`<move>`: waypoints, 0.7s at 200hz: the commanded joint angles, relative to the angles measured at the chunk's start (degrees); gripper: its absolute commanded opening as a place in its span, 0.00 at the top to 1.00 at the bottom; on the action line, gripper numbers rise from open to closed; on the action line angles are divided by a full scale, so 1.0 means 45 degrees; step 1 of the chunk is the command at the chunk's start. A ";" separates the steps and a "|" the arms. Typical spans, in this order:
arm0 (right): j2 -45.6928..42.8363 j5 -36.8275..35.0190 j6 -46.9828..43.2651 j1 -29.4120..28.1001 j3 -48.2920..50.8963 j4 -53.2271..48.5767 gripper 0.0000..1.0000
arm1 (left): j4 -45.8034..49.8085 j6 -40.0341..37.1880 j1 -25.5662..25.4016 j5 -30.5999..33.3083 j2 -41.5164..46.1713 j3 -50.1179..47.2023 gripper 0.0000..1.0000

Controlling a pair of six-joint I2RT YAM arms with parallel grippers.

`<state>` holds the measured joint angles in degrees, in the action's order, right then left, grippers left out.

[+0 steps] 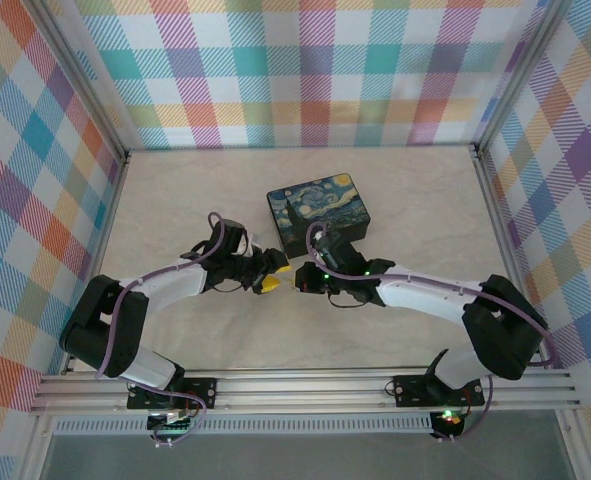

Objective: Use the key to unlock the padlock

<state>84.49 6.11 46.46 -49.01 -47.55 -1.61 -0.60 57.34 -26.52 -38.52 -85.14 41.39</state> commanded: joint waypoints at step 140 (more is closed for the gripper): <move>0.0917 0.0537 0.0807 0.0169 -0.0671 0.0953 1.00 | -0.0022 0.0361 0.0010 -0.0111 0.0573 -0.0232 0.62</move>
<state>87.83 7.44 49.15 -48.71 -48.58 1.28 -1.63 58.67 -26.50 -38.50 -84.79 40.99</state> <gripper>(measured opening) 0.065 0.397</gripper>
